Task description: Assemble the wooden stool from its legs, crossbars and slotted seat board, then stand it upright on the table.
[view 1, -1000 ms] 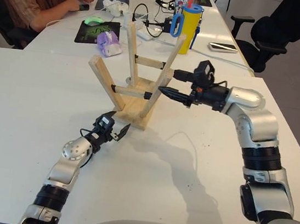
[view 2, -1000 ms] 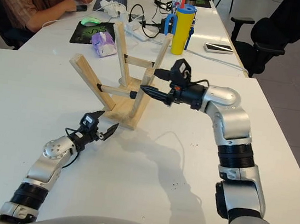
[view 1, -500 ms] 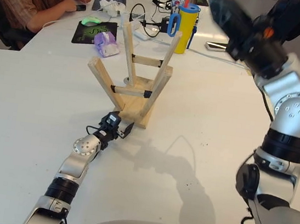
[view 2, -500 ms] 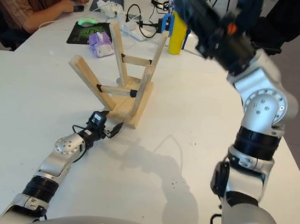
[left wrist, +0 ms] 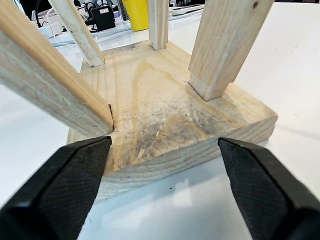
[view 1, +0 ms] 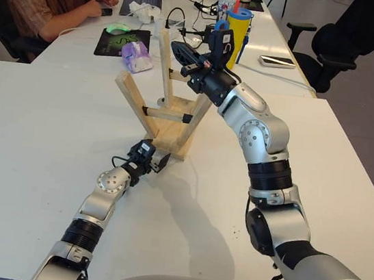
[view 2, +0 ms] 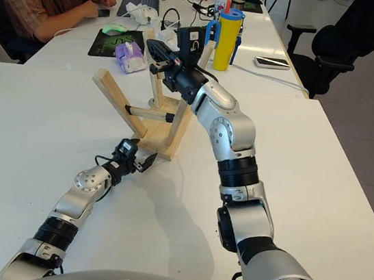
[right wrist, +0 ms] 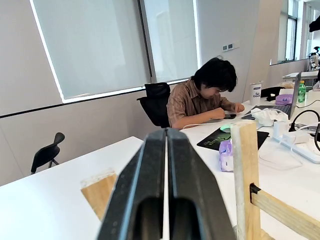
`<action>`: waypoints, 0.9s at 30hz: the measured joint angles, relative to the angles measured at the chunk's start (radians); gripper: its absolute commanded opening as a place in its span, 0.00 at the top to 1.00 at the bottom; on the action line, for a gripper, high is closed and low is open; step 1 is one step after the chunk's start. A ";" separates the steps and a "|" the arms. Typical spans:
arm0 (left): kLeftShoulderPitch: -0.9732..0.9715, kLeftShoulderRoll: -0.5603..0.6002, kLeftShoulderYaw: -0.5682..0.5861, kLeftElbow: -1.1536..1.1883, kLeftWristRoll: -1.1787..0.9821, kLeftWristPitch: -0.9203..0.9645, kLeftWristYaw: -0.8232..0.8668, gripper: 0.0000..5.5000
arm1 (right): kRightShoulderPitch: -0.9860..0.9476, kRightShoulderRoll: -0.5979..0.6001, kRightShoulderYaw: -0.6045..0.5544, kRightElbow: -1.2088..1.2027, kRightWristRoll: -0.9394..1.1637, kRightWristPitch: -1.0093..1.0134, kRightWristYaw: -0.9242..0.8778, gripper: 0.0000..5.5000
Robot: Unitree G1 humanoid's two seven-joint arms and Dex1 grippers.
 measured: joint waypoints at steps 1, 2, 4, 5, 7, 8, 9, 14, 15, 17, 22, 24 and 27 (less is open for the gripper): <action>-0.005 -0.005 -0.003 0.008 0.001 0.000 0.000 0.28 | 0.006 0.006 -0.028 -0.011 0.023 -0.013 0.013 0.99; -0.011 -0.015 -0.008 0.014 0.000 -0.001 0.001 0.28 | 0.006 0.008 -0.060 -0.011 0.046 -0.016 0.022 0.99; -0.017 -0.030 -0.011 0.019 0.001 -0.003 0.009 0.28 | 0.000 -0.002 -0.119 -0.019 0.078 -0.016 0.031 0.99; -0.022 -0.032 -0.011 0.024 0.003 -0.004 0.015 0.28 | -0.012 -0.022 -0.167 -0.039 0.104 -0.017 0.033 0.99; -0.027 -0.032 -0.009 0.032 0.005 -0.005 0.023 0.28 | -0.055 -0.043 -0.219 -0.080 0.146 -0.022 0.038 0.99; -0.028 -0.033 -0.008 0.036 0.005 -0.007 0.026 0.28 | -0.086 -0.046 -0.243 -0.108 0.168 -0.026 0.040 0.99; -0.030 -0.035 -0.008 0.039 0.006 -0.009 0.028 0.28 | -0.116 -0.054 -0.261 -0.143 0.187 -0.031 0.039 0.99; -0.027 -0.038 -0.003 0.042 0.006 -0.015 0.031 0.28 | -0.136 -0.063 -0.267 -0.222 0.198 -0.041 0.039 0.99; -0.027 -0.037 -0.002 0.042 0.005 -0.017 0.031 0.28 | -0.114 -0.068 -0.224 -0.207 0.161 -0.033 0.018 0.99; -0.031 -0.037 0.000 0.039 0.005 -0.027 0.031 0.28 | 0.016 -0.087 -0.077 -0.135 0.040 0.044 -0.026 0.99; -0.033 -0.033 0.007 0.049 0.004 -0.025 0.029 0.28 | 0.095 -0.103 0.019 -0.165 -0.035 0.026 -0.091 0.99; -0.033 -0.034 0.007 0.054 0.004 -0.022 0.029 0.28 | 0.094 -0.103 0.022 -0.166 -0.043 0.026 -0.099 0.99; -0.042 -0.036 0.005 0.071 0.004 -0.014 0.022 0.28 | 0.092 -0.108 0.010 -0.152 -0.044 0.033 -0.087 0.99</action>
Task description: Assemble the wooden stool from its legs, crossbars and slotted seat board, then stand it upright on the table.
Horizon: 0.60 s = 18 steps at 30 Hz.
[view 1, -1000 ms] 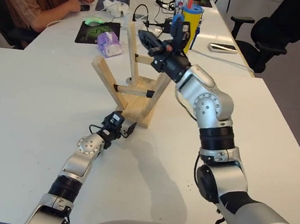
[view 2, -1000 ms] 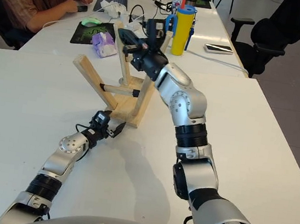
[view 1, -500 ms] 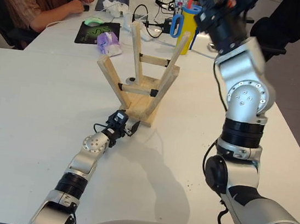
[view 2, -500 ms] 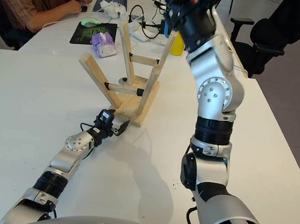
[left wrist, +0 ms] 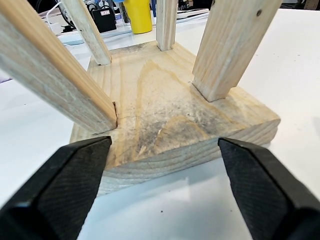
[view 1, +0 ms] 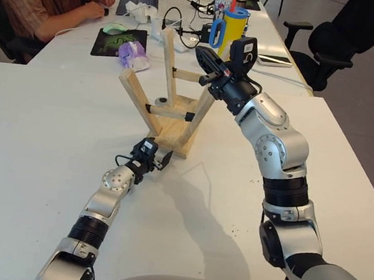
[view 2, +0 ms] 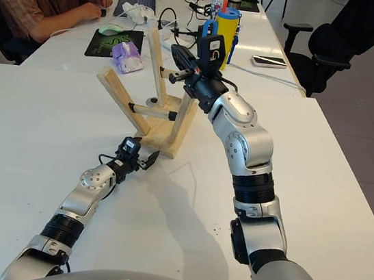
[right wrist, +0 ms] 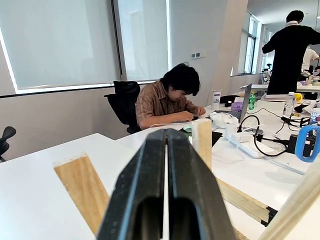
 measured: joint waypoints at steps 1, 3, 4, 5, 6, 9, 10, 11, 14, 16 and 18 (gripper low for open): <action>-0.003 -0.001 -0.001 0.004 0.000 0.001 -0.001 0.28 | 0.001 0.004 -0.015 0.007 0.008 0.002 0.005 0.99; -0.007 -0.002 -0.003 0.009 0.000 0.001 -0.001 0.28 | 0.005 0.014 -0.045 0.011 0.033 0.004 0.009 0.99; -0.008 -0.002 -0.003 0.010 0.000 0.002 -0.001 0.28 | 0.010 0.026 -0.064 0.010 0.045 0.003 0.009 0.99; -0.008 -0.002 -0.004 0.011 0.000 0.004 -0.001 0.28 | 0.017 0.030 -0.083 0.010 0.052 0.003 0.009 0.99; -0.008 -0.002 -0.003 0.011 0.000 0.004 -0.001 0.28 | 0.028 0.030 -0.105 0.009 0.055 -0.003 0.007 0.99; -0.007 -0.002 -0.002 0.008 -0.001 0.004 -0.001 0.28 | 0.082 0.028 -0.170 0.016 0.058 -0.011 -0.009 0.99; -0.006 -0.001 0.000 0.008 -0.002 0.004 -0.001 0.28 | 0.094 0.031 -0.184 0.016 0.067 -0.011 -0.011 0.99; -0.006 -0.001 0.002 0.008 -0.005 0.004 0.000 0.28 | 0.096 0.034 -0.197 0.013 0.073 -0.014 -0.012 0.99; -0.003 -0.002 0.003 -0.002 -0.007 0.014 -0.001 0.28 | 0.096 0.027 -0.198 -0.013 0.049 -0.022 -0.020 0.99; -0.001 -0.002 0.003 -0.013 -0.008 0.027 -0.001 0.28 | 0.107 -0.038 -0.129 -0.005 -0.059 0.004 -0.027 0.99; 0.000 -0.001 0.003 -0.023 -0.008 0.040 -0.001 0.28 | 0.139 -0.096 -0.052 0.033 -0.149 0.043 -0.021 0.99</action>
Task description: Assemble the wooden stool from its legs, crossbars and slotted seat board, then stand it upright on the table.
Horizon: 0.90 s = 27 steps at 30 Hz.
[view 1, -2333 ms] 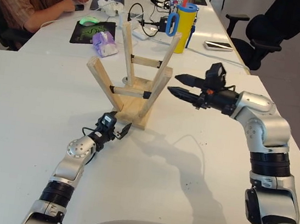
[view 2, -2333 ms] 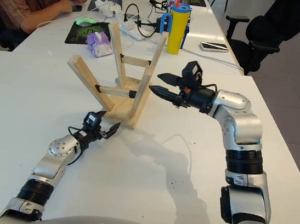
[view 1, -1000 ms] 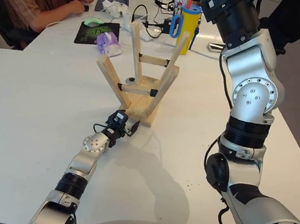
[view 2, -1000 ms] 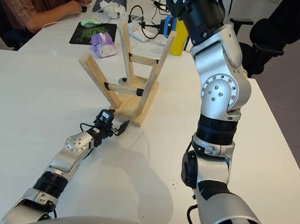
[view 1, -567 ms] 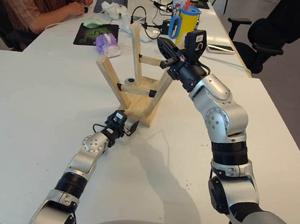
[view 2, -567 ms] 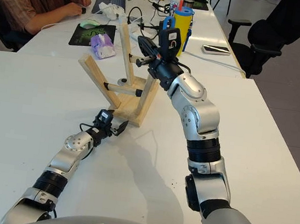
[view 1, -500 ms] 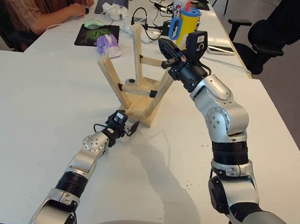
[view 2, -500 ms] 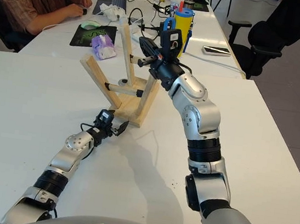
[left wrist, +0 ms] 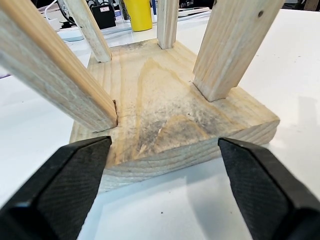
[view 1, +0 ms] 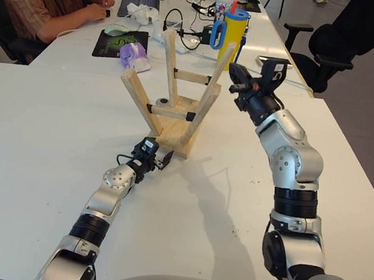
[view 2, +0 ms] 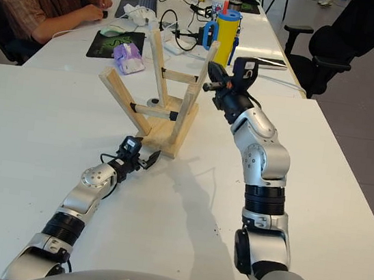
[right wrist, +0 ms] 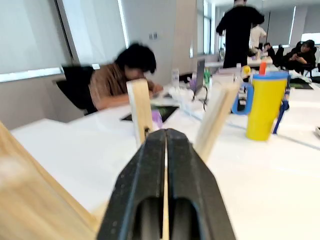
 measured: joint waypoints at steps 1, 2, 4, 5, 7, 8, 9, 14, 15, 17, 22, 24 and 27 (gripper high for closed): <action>0.000 0.000 0.000 -0.007 0.000 0.009 0.000 0.28 | 0.040 -0.025 0.037 0.030 -0.039 0.043 0.004 0.99; 0.000 0.000 0.000 -0.013 0.000 0.015 -0.001 0.28 | 0.072 -0.038 0.056 0.040 -0.057 0.070 0.007 0.99; 0.002 0.001 0.000 -0.033 -0.002 0.038 -0.001 0.28 | 0.126 -0.074 0.100 0.032 -0.075 0.136 0.055 0.99; 0.003 0.002 0.001 -0.045 -0.003 0.055 -0.001 0.28 | 0.150 -0.101 0.135 0.005 -0.069 0.178 0.108 0.99; 0.007 0.002 0.005 -0.064 -0.011 0.077 -0.001 0.28 | 0.183 -0.127 0.197 -0.067 -0.026 0.253 0.219 0.99; 0.008 0.002 0.006 -0.073 -0.012 0.088 -0.001 0.28 | 0.190 -0.118 0.205 -0.099 0.016 0.283 0.254 0.99; 0.010 0.002 0.007 -0.081 -0.013 0.098 -0.001 0.28 | 0.193 -0.091 0.198 -0.134 0.068 0.311 0.279 0.99; 0.033 0.002 0.006 -0.149 -0.034 0.163 -0.007 0.28 | 0.145 0.050 0.126 -0.175 0.156 0.320 0.244 0.99; 0.042 0.003 0.004 -0.174 -0.038 0.182 -0.010 0.28 | 0.131 0.065 0.104 -0.160 0.143 0.297 0.213 0.99; 0.053 0.004 -0.002 -0.206 -0.040 0.205 -0.016 0.28 | 0.117 0.067 0.089 -0.139 0.108 0.263 0.174 0.99; 0.118 0.000 -0.036 -0.271 -0.044 0.264 -0.036 0.28 | 0.123 0.059 0.079 -0.105 0.042 0.225 0.125 0.99; 0.152 0.002 -0.034 -0.314 -0.046 0.250 -0.035 0.28 | 0.135 0.055 0.079 -0.106 0.040 0.225 0.125 0.99; 0.211 0.003 -0.011 -0.459 -0.064 0.178 -0.023 0.28 | 0.165 0.054 0.077 -0.137 0.041 0.237 0.127 0.99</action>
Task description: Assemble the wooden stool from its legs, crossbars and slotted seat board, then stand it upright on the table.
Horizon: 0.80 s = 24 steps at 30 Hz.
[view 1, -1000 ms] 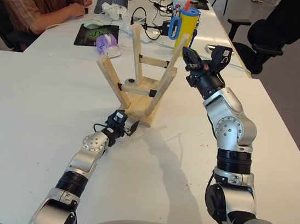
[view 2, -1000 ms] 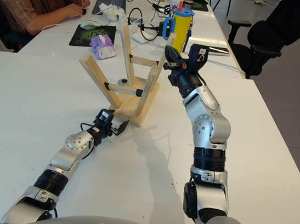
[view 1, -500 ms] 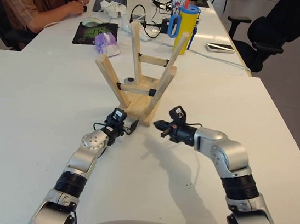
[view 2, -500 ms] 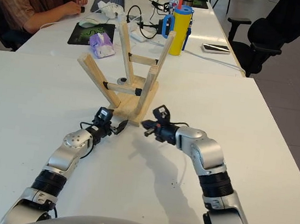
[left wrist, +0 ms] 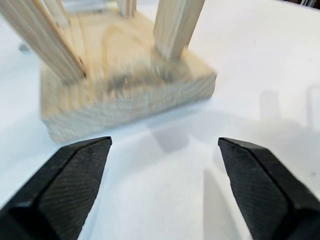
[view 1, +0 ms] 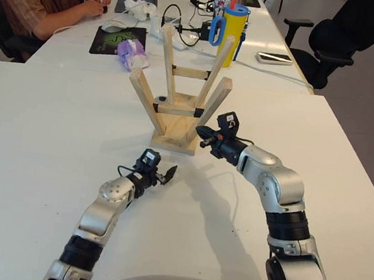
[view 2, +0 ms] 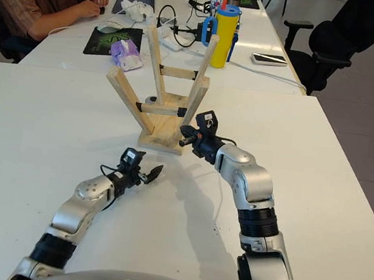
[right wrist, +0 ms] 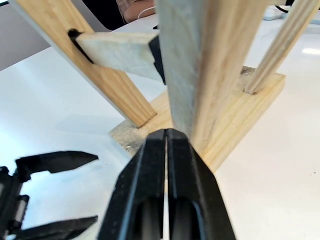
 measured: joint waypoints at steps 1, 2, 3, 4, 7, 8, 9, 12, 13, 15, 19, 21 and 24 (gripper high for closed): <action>0.014 0.001 0.013 -0.038 -0.004 -0.022 0.010 0.28 | 0.012 0.000 -0.003 -0.016 0.007 0.009 0.002 0.99; 0.033 0.000 0.028 -0.067 -0.005 -0.042 0.025 0.28 | 0.030 0.000 -0.012 -0.047 0.027 0.020 0.007 0.99; 0.056 -0.002 0.054 -0.091 -0.009 -0.060 0.045 0.28 | 0.052 0.001 -0.019 -0.081 0.036 0.027 0.010 0.99; 0.080 -0.010 0.098 -0.113 -0.015 -0.078 0.081 0.28 | 0.083 0.001 -0.032 -0.120 0.046 0.031 0.005 0.99; 0.095 -0.024 0.246 -0.147 -0.020 -0.103 0.205 0.28 | 0.168 0.015 -0.097 -0.196 0.061 0.062 -0.074 0.99; 0.079 -0.025 0.286 -0.147 -0.026 -0.101 0.241 0.28 | 0.193 0.023 -0.120 -0.203 0.033 0.058 -0.124 0.99; 0.051 -0.025 0.314 -0.142 -0.033 -0.094 0.267 0.28 | 0.209 0.020 -0.129 -0.205 -0.010 0.023 -0.160 0.99; -0.108 -0.010 0.345 -0.077 -0.034 -0.070 0.305 0.28 | 0.167 0.020 -0.161 -0.188 -0.112 -0.106 -0.272 0.99; -0.161 0.001 0.345 -0.040 -0.034 -0.066 0.305 0.28 | 0.134 0.029 -0.173 -0.175 -0.134 -0.136 -0.300 0.99; -0.263 0.029 0.337 0.016 -0.030 -0.060 0.295 0.28 | 0.058 0.047 -0.186 -0.154 -0.154 -0.190 -0.331 0.99; -0.353 0.081 0.197 0.150 0.067 -0.066 0.210 0.28 | -0.018 0.102 -0.107 -0.097 -0.172 -0.253 -0.310 0.99; -0.357 0.073 0.155 0.213 0.088 -0.037 0.199 0.28 | -0.046 0.128 -0.046 -0.055 -0.192 -0.222 -0.300 0.99; -0.351 0.078 0.142 0.245 0.112 -0.006 0.199 0.28 | -0.034 0.144 0.012 -0.034 -0.199 -0.134 -0.292 0.99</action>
